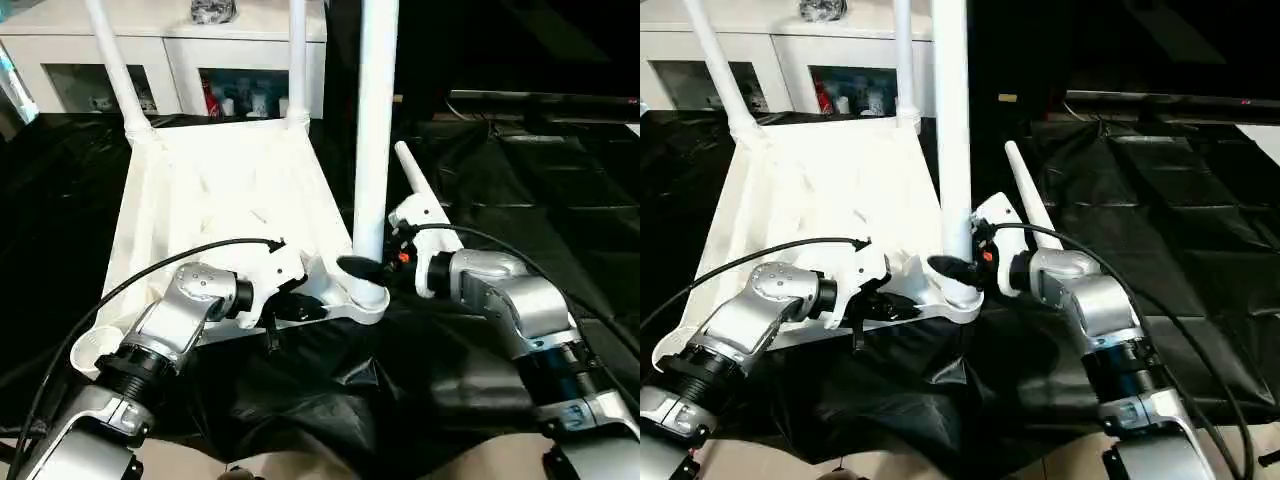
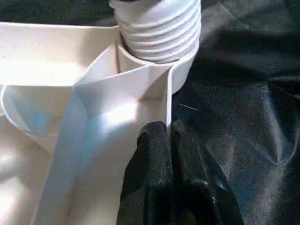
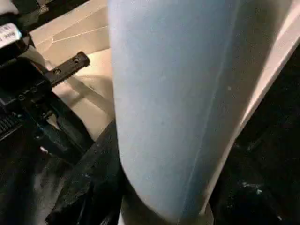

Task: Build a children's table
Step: Insert table leg to table base

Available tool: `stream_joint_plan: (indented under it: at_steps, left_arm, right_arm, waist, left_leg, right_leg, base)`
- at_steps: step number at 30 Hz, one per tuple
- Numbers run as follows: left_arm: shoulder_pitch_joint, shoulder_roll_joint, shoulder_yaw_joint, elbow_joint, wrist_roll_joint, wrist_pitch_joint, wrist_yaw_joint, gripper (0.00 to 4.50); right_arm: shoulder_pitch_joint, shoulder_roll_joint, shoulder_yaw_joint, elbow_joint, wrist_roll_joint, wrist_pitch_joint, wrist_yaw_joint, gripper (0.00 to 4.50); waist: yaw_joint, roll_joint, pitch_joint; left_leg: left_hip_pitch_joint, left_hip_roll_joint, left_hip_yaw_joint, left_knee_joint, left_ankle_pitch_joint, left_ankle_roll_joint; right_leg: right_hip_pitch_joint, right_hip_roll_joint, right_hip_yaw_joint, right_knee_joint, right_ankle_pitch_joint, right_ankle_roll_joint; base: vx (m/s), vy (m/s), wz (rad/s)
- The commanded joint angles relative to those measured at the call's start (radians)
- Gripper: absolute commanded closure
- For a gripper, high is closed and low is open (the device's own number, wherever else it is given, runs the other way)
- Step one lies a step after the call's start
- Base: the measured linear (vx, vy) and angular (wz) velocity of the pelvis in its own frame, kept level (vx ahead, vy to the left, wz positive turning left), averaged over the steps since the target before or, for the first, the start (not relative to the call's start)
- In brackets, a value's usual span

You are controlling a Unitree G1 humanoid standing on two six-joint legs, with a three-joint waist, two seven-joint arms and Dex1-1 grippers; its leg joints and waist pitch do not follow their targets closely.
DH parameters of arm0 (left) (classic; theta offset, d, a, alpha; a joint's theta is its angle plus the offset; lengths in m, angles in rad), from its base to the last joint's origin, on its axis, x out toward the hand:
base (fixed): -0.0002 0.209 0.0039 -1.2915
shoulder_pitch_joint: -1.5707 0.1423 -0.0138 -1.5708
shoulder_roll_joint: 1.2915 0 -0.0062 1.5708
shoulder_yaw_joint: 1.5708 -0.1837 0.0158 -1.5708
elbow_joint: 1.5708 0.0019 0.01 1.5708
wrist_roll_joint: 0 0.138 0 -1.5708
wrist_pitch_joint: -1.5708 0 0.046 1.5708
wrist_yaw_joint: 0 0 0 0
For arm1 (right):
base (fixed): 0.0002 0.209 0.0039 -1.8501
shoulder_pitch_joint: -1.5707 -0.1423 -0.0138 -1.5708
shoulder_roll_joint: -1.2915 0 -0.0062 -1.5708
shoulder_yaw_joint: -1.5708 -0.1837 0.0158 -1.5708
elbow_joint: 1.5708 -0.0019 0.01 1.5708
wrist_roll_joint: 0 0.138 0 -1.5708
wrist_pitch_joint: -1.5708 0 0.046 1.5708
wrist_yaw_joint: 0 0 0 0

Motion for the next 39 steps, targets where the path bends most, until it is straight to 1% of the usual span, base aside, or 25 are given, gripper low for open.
stream_joint_plan:
  at_steps: [1,6,8,11,12,16,17,18,20,21,22,23,25,26,27,28,29,30,31,32,33,35,36,37,39]
  left_arm:
    - [0.003,-0.005,0.019,-0.005,-0.018,0.005,0.01,4.5]
    - [0.001,-0.005,0.019,-0.007,-0.017,0.003,0.004,4.5]
    - [0.001,-0.006,0.019,-0.012,-0.018,0.004,0.001,4.5]
    - [0.001,-0.011,0.022,-0.022,-0.023,0.012,0.001,4.5]
    - [0.001,-0.011,0.022,-0.023,-0.023,0.012,0.002,4.5]
    - [0.001,-0.018,0.027,-0.021,-0.025,0.01,0.012,4.5]
    - [0.001,-0.02,0.028,-0.021,-0.025,0.01,0.015,4.5]
    - [0.001,-0.022,0.028,-0.022,-0.025,0.011,0.016,4.5]
    - [0.0,-0.023,0.029,-0.022,-0.025,0.012,0.017,4.5]
    - [-0.002,-0.025,0.03,-0.022,-0.025,0.013,0.018,4.5]
    - [-0.007,-0.028,0.032,-0.016,-0.024,0.011,0.021,4.5]
    - [-0.009,-0.029,0.032,-0.014,-0.023,0.01,0.022,4.5]
    - [-0.016,-0.031,0.033,-0.006,-0.021,0.008,0.024,4.5]
    - [-0.026,-0.035,0.035,0.006,-0.018,0.003,0.027,4.5]
    - [-0.026,-0.035,0.035,0.007,-0.018,0.003,0.027,4.5]
    - [-0.037,-0.039,0.037,0.019,-0.016,-0.002,0.031,4.5]
    - [-0.037,-0.039,0.037,0.019,-0.016,-0.002,0.031,4.5]
    - [-0.044,-0.042,0.039,0.027,-0.014,-0.005,0.035,4.5]
    - [-0.048,-0.044,0.04,0.032,-0.013,-0.007,0.037,4.5]
    - [-0.056,-0.048,0.043,0.043,-0.01,-0.012,0.042,4.5]
    - [-0.059,-0.049,0.044,0.049,-0.007,-0.015,0.046,4.5]
    - [-0.066,-0.052,0.046,0.059,-0.004,-0.019,0.052,4.5]
    - [-0.068,-0.052,0.047,0.063,-0.004,-0.02,0.053,4.5]
    - [-0.07,-0.053,0.048,0.067,-0.003,-0.023,0.055,4.5]
    - [-0.072,-0.053,0.049,0.071,-0.003,-0.025,0.056,4.5]
  right_arm:
    - [0.018,-0.011,0.009,-0.02,-0.004,0.024,0.006,2.57]
    - [0.029,-0.008,0.002,-0.026,-0.002,0.022,-0.002,2.57]
    - [0.03,-0.002,-0.004,-0.021,0.002,0.016,-0.007,2.57]
    - [0.037,0.041,-0.049,0.007,0.036,-0.007,-0.028,2.57]
    - [0.04,0.05,-0.06,0.011,0.043,-0.011,-0.034,2.57]
    - [0.07,0.079,-0.113,0.028,0.071,-0.044,-0.063,2.57]
    - [0.081,0.087,-0.128,0.025,0.082,-0.048,-0.069,2.57]
    - [0.093,0.095,-0.144,0.021,0.095,-0.051,-0.072,2.57]
    - [0.102,0.103,-0.157,0.02,0.102,-0.053,-0.074,2.57]
    - [0.113,0.111,-0.171,0.02,0.11,-0.057,-0.076,2.57]
    - [0.144,0.122,-0.187,0.021,0.121,-0.07,-0.072,2.57]
    - [0.154,0.124,-0.189,0.022,0.122,-0.076,-0.07,2.57]
    - [0.173,0.126,-0.188,0.027,0.12,-0.093,-0.068,2.57]
    - [0.193,0.133,-0.19,0.031,0.121,-0.112,-0.071,2.57]
    - [0.194,0.133,-0.191,0.031,0.122,-0.113,-0.071,2.57]
    - [0.218,0.143,-0.197,0.035,0.123,-0.133,-0.075,2.57]
    - [0.218,0.143,-0.197,0.035,0.123,-0.133,-0.075,2.57]
    - [0.233,0.15,-0.201,0.038,0.123,-0.148,-0.079,2.57]
    - [0.242,0.155,-0.205,0.039,0.123,-0.156,-0.08,2.57]
    - [0.268,0.164,-0.208,0.046,0.12,-0.183,-0.081,2.57]
    - [0.279,0.165,-0.206,0.048,0.117,-0.199,-0.081,2.57]
    - [0.297,0.161,-0.194,0.047,0.102,-0.236,-0.084,2.57]
    - [0.302,0.157,-0.187,0.04,0.092,-0.25,-0.085,2.57]
    - [0.308,0.152,-0.175,0.031,0.078,-0.263,-0.087,2.57]
    - [0.314,0.147,-0.163,0.021,0.062,-0.283,-0.086,2.57]
  waist:
    - [0.003,-0.01,-0.064]
    - [0.001,-0.007,-0.064]
    - [0.002,-0.009,-0.064]
    - [0.002,-0.008,-0.065]
    - [0.001,-0.003,-0.065]
    - [-0.002,-0.004,-0.065]
    - [-0.002,0.0,-0.065]
    - [-0.001,0.001,-0.065]
    - [0.0,-0.001,-0.065]
    - [-0.001,0.003,-0.065]
    - [0.0,0.009,-0.066]
    - [0.0,0.007,-0.066]
    - [-0.001,0.006,-0.068]
    - [0.0,0.012,-0.068]
    - [0.0,0.013,-0.068]
    - [0.001,0.02,-0.068]
    - [0.0,0.017,-0.067]
    - [0.001,0.016,-0.067]
    - [0.001,0.017,-0.067]
    - [0.001,0.024,-0.067]
    - [0.001,0.021,-0.067]
    - [0.0,0.021,-0.065]
    - [-0.001,0.029,-0.065]
    - [-0.002,0.027,-0.065]
    - [-0.002,0.027,-0.064]
  left_leg:
    - [0.01,0.028,-0.011,-0.067,-0.272,0.015]
    - [0.012,0.028,-0.012,-0.067,-0.29,0.012]
    - [0.011,0.027,-0.012,-0.066,-0.286,0.012]
    - [0.011,0.029,-0.012,-0.067,-0.282,0.012]
    - [0.013,0.03,-0.013,-0.068,-0.288,0.01]
    - [0.012,0.032,-0.014,-0.071,-0.3,0.008]
    - [0.011,0.031,-0.014,-0.071,-0.3,0.009]
    - [0.012,0.031,-0.014,-0.07,-0.303,0.009]
    - [0.013,0.029,-0.013,-0.07,-0.305,0.011]
    - [0.012,0.03,-0.014,-0.071,-0.304,0.01]
    - [0.013,0.031,-0.015,-0.071,-0.308,0.008]
    - [0.012,0.032,-0.014,-0.072,-0.308,0.009]
    - [0.011,0.032,-0.015,-0.073,-0.306,0.011]
    - [0.01,0.032,-0.014,-0.074,-0.301,0.013]
    - [0.011,0.031,-0.013,-0.073,-0.304,0.014]
    - [0.012,0.03,-0.015,-0.074,-0.308,0.014]
    - [0.011,0.029,-0.013,-0.073,-0.309,0.016]
    - [0.014,0.029,-0.014,-0.073,-0.313,0.016]
    - [0.013,0.029,-0.013,-0.073,-0.314,0.018]
    - [0.015,0.03,-0.014,-0.075,-0.325,0.015]
    - [0.015,0.03,-0.015,-0.075,-0.333,0.016]
    - [0.018,0.03,-0.016,-0.076,-0.351,0.017]
    - [0.019,0.03,-0.017,-0.077,-0.366,0.014]
    - [0.017,0.028,-0.019,-0.077,-0.371,0.014]
    - [0.017,0.027,-0.018,-0.077,-0.376,0.015]
  right_leg:
    - [0.043,-0.071,0.049,-0.106,-0.516,-0.064]
    - [0.041,-0.071,0.047,-0.109,-0.531,-0.062]
    - [0.041,-0.071,0.047,-0.11,-0.536,-0.058]
    - [0.04,-0.072,0.047,-0.109,-0.526,-0.063]
    - [0.039,-0.072,0.048,-0.11,-0.521,-0.069]
    - [0.041,-0.071,0.047,-0.107,-0.496,-0.081]
    - [0.042,-0.071,0.047,-0.107,-0.496,-0.082]
    - [0.041,-0.073,0.048,-0.109,-0.5,-0.082]
    - [0.042,-0.072,0.046,-0.111,-0.509,-0.079]
    - [0.042,-0.072,0.046,-0.112,-0.507,-0.08]
    - [0.041,-0.073,0.047,-0.112,-0.499,-0.082]
    - [0.042,-0.073,0.047,-0.112,-0.492,-0.083]
    - [0.044,-0.071,0.047,-0.109,-0.469,-0.091]
    - [0.045,-0.071,0.048,-0.109,-0.454,-0.096]
    - [0.045,-0.07,0.047,-0.109,-0.456,-0.098]
    - [0.045,-0.071,0.047,-0.109,-0.46,-0.1]
    - [0.044,-0.07,0.047,-0.112,-0.465,-0.097]
    - [0.044,-0.071,0.046,-0.113,-0.477,-0.097]
    - [0.044,-0.071,0.046,-0.114,-0.482,-0.095]
    - [0.042,-0.071,0.045,-0.117,-0.491,-0.092]
    - [0.042,-0.071,0.044,-0.118,-0.496,-0.088]
    - [0.041,-0.072,0.042,-0.122,-0.521,-0.082]
    - [0.04,-0.071,0.04,-0.126,-0.535,-0.077]
    - [0.042,-0.072,0.039,-0.126,-0.543,-0.072]
    - [0.041,-0.072,0.038,-0.129,-0.563,-0.063]
  base:
    - [0.0,0.0,0.0]
    - [0.0,0.0,0.0]
    - [0.0,0.0,0.0]
    - [0.0,0.0,0.0]
    - [0.0,0.0,0.0]
    - [0.0,0.0,0.0]
    - [0.0,0.0,0.0]
    - [0.0,0.0,0.0]
    - [0.0,0.0,0.0]
    - [0.0,0.0,0.0]
    - [0.0,0.0,0.0]
    - [0.0,0.0,0.0]
    - [0.0,0.0,0.0]
    - [0.0,0.0,0.0]
    - [0.0,0.0,0.0]
    - [0.0,0.0,0.0]
    - [0.0,0.0,0.0]
    - [0.0,0.0,0.0]
    - [0.0,0.0,0.0]
    - [0.0,0.0,0.0]
    - [0.0,0.0,0.0]
    - [0.0,0.0,0.0]
    - [0.0,0.0,0.0]
    - [0.0,0.0,0.0]
    - [0.0,0.0,0.0]
